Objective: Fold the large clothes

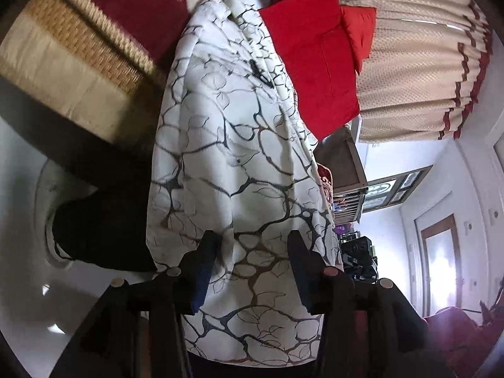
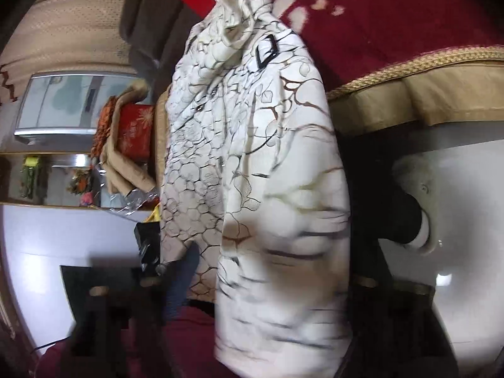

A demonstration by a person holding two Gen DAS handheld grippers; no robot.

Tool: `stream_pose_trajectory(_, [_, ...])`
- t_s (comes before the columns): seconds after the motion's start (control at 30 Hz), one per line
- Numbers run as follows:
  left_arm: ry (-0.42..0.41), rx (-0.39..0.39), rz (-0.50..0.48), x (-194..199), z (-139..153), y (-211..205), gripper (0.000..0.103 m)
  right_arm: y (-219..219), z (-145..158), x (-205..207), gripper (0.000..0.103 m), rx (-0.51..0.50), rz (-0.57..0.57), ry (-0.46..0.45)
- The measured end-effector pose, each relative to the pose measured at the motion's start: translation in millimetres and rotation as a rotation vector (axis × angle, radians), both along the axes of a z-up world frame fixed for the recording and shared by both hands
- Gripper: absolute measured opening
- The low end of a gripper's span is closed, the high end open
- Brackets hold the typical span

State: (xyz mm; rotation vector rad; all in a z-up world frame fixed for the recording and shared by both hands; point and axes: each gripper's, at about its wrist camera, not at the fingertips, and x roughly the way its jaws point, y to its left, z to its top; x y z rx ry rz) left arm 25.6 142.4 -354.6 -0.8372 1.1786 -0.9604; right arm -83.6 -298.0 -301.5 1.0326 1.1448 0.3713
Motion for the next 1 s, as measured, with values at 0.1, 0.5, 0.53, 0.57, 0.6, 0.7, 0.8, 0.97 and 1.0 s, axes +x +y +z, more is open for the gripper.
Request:
stream_pose_trajectory(0.1, [-0.034,0.015,0.007,-3,8,-2,0.032,9,16,5,0.029,-0.051,0.048,-0.081])
stream_pose_trajectory(0.5, [-0.28,0.004,0.11,20,107,7,0.001,21,99,47,0.01,-0.137,0.006,-0.287])
stream_pose_trajectory(0.53, [-0.261,0.075,0.132,26,105,11,0.003,19,106,54,0.009,-0.156,0.005,-0.301])
stream_pose_trajectory(0.57, [-0.227,0.118,0.139,30,97,16,0.011,19,110,60,0.009,-0.177,0.018,-0.303])
stream_pose_trajectory(0.6, [-0.178,0.15,0.136,35,84,21,0.022,18,110,64,0.009,-0.189,0.032,-0.294])
stream_pose_trajectory(0.7, [0.054,0.195,0.197,37,17,48,0.097,24,100,66,0.009,-0.188,0.069,-0.256])
stream_pose_trajectory(0.8, [0.198,0.071,0.238,28,-35,66,0.097,20,83,58,0.009,-0.17,0.075,-0.213])
stream_pose_trajectory(0.97, [0.293,-0.065,0.148,25,-77,48,0.097,12,67,53,0.009,-0.142,0.052,-0.175])
stream_pose_trajectory(1.0, [0.288,-0.093,0.137,27,-79,43,0.097,13,67,53,0.009,-0.144,0.054,-0.174])
